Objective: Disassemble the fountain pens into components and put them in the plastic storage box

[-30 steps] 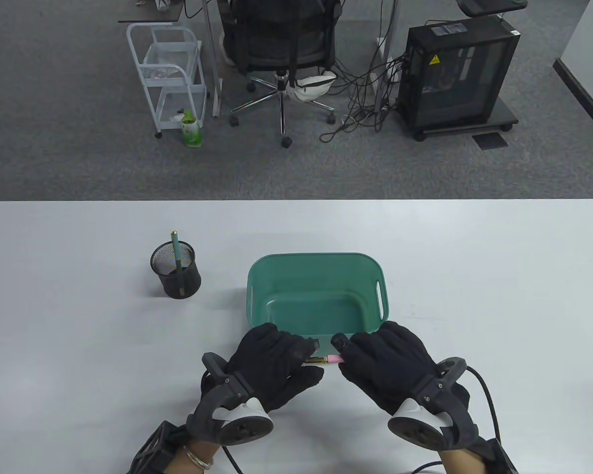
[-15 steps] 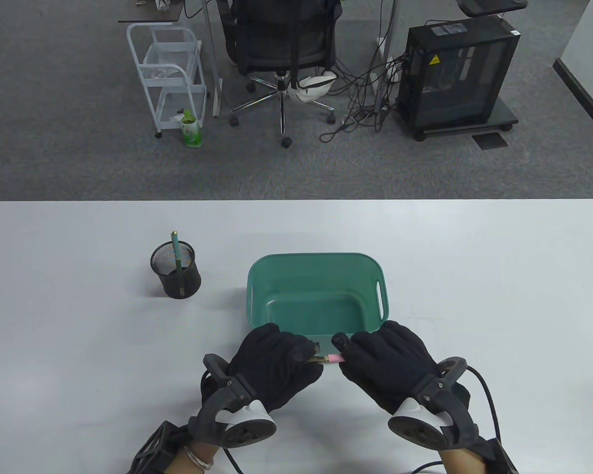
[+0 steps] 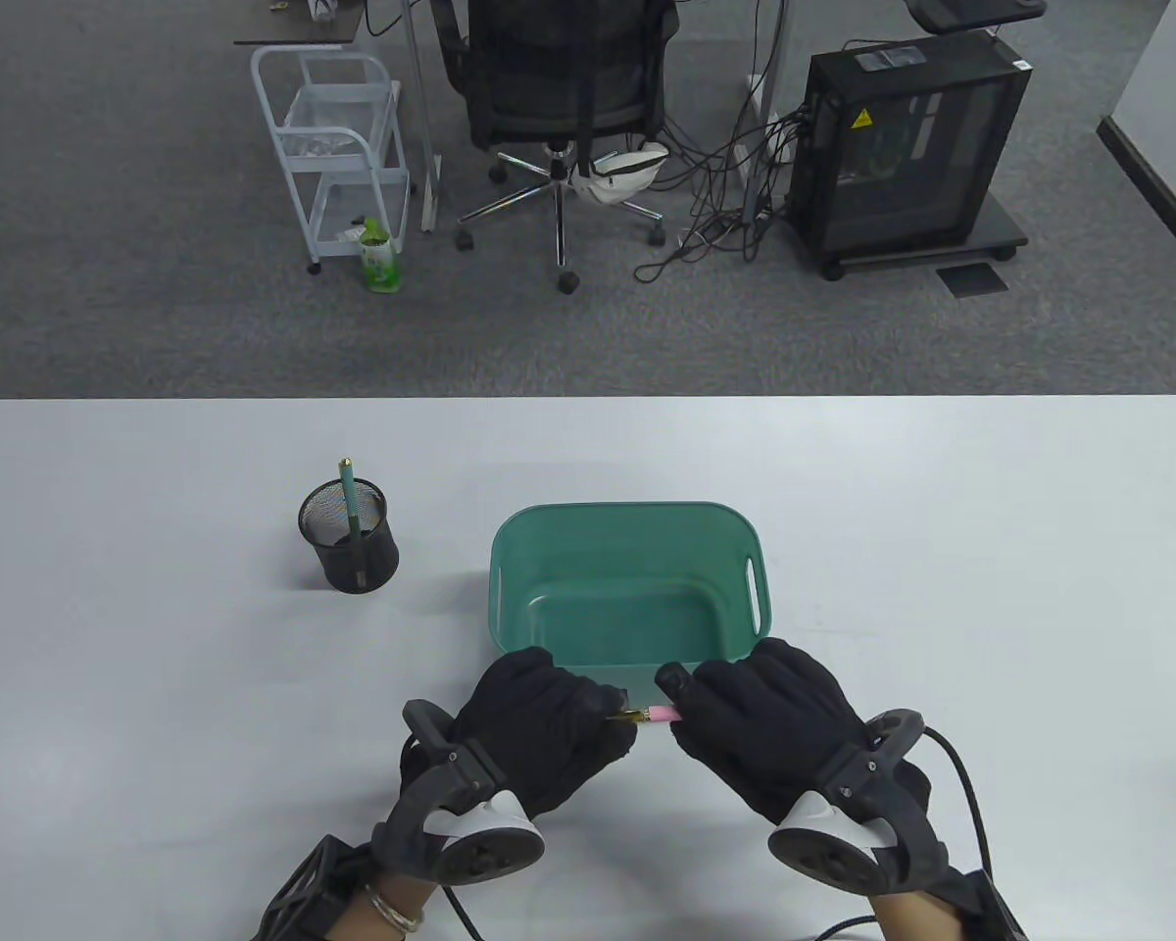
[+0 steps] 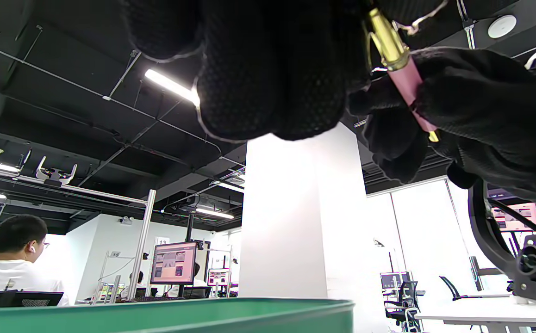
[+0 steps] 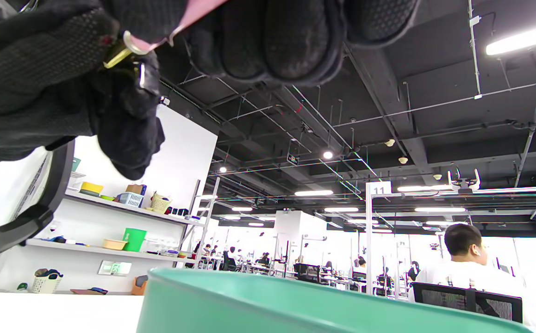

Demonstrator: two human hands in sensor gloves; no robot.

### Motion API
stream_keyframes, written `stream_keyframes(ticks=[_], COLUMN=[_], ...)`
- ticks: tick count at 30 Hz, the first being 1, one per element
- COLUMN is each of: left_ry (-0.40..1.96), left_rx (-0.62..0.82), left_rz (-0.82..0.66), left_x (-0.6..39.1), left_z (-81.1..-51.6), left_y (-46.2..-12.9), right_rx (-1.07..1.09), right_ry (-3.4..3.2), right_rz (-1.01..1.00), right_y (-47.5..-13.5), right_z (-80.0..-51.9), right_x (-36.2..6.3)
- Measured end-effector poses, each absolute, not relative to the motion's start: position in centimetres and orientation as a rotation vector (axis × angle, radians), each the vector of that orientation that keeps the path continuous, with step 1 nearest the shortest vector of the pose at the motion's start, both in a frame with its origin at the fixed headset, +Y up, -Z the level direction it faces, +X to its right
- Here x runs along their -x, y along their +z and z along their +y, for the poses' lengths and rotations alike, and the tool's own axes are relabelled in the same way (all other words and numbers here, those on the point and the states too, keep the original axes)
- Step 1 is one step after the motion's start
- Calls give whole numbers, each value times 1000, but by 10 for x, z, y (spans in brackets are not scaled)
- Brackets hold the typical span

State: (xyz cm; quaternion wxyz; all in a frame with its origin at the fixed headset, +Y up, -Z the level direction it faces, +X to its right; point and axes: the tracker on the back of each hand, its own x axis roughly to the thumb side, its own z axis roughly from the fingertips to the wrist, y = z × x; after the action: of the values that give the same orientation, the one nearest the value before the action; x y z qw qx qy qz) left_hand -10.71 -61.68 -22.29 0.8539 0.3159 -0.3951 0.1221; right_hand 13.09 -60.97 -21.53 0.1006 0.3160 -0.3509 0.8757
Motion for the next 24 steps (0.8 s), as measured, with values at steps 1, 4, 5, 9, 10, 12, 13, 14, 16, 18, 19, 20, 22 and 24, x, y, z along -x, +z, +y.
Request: stream_keyframes(ticks=[1,4,5,9,10,12,13,14,16,18,19,20,22,24], left_ry=[257,260,260,250,245,241,239,239,238,235,234,231,228,231], left_rx=[-664,-657,-651,-652,-654,-656,-660,-661,-665,-669,-673,-673,-673,-677], left_rz=[-830,-831,-832,-832,-831,-829,-827,-826,-825,-827,-828,-827,-825,-826], left_x=[107,108,108,108,108,107,108,108,108,108,107,107,107,107], left_z=[-617,-617,-617,-618,-618,-618,-618,-618,-618,-618,-618,-618,-618,-618], left_y=[-223,-224,-224,-224,-223,-223,-223,-223,-222,-222,-222,-222,-221,-221], right_rx=[-934,-933,-931,-924,-924,-923,-923,-923,-923,-924,-924,-924,-923,-925], right_ry=[2588,2589,2590,2587,2588,2588,2588,2588,2589,2589,2589,2589,2588,2587], right_rz=[-1037,-1038,-1040,-1044,-1045,-1045,-1045,-1045,-1045,-1044,-1045,-1046,-1047,-1046], right_y=[-215,-215,-215,-215,-215,-215,-215,-215,-215,-215,-215,-215,-215,-215], right_z=[-610,-610,-610,-609,-609,-609,-609,-610,-610,-610,-610,-610,-610,-610], right_x=[-131,-131,-131,-132,-132,-132,-132,-132,-132,-132,-132,-132,-132,-132])
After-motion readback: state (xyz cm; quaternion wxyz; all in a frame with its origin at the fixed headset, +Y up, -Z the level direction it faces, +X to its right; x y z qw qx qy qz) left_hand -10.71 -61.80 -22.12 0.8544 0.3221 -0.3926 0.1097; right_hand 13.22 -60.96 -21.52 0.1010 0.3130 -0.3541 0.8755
